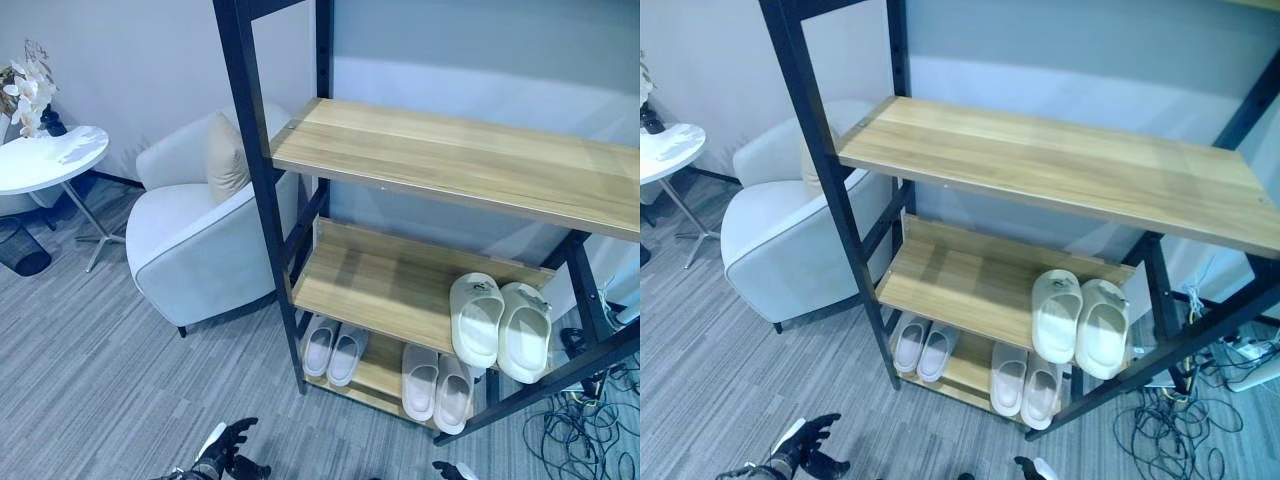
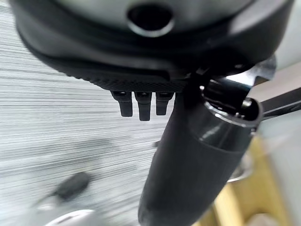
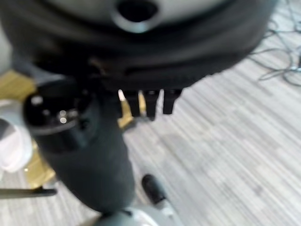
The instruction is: Arrange the slippers neatly on the shoe rack.
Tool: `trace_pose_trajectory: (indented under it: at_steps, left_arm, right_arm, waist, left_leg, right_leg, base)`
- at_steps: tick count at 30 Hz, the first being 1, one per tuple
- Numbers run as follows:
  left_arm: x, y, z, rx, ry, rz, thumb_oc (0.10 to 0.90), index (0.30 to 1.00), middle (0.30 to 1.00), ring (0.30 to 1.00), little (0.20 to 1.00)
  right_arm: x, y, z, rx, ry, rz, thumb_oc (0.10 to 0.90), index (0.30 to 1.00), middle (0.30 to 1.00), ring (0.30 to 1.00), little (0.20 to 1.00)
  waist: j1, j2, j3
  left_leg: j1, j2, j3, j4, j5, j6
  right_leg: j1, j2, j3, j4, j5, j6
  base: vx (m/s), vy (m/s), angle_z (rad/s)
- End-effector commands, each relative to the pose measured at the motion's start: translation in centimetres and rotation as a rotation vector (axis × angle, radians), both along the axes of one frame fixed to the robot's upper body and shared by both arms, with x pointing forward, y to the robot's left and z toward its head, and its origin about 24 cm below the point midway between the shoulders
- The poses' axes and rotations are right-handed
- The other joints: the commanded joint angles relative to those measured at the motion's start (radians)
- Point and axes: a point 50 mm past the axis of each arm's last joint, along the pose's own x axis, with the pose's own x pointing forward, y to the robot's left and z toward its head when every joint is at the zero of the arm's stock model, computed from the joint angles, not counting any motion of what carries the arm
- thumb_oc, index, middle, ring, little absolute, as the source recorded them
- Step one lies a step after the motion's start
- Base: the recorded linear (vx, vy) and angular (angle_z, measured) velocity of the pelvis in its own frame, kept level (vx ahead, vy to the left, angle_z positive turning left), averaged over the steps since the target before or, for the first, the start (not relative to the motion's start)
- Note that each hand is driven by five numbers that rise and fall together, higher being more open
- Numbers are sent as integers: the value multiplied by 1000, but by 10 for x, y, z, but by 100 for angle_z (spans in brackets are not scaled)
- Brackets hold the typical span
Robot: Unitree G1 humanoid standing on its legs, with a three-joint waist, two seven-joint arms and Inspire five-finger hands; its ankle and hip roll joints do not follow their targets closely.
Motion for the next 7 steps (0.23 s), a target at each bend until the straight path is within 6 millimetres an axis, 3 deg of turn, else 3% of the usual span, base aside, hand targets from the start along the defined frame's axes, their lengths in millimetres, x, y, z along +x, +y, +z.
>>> trace_pose_trajectory:
  at_steps: [1, 7]
  left_arm:
    - [45, -3, 12, 58, -143, -6, 800, 900, 900, 900, 900]
    - [28, -3, -2, 114, -28, 14, 800, 900, 900, 900, 900]
  right_arm:
    - [-1, -11, 1, -35, 17, -8, 800, 900, 900, 900, 900]
    - [-6, -17, 1, -54, 38, -33, 800, 900, 900, 900, 900]
  waist:
    - [-14, 16, 4]
    - [-35, 16, 0]
  left_leg:
    - [-55, 7, 29, 2, 16, -57]
    - [-43, 2, 52, 2, 2, -52]
  right_leg:
    - [8, -49, -67, 27, -6, 93]
    - [1, -44, -34, 23, -2, 95]
  base:
    - [26, 56, -3]
    - [32, 48, -15]
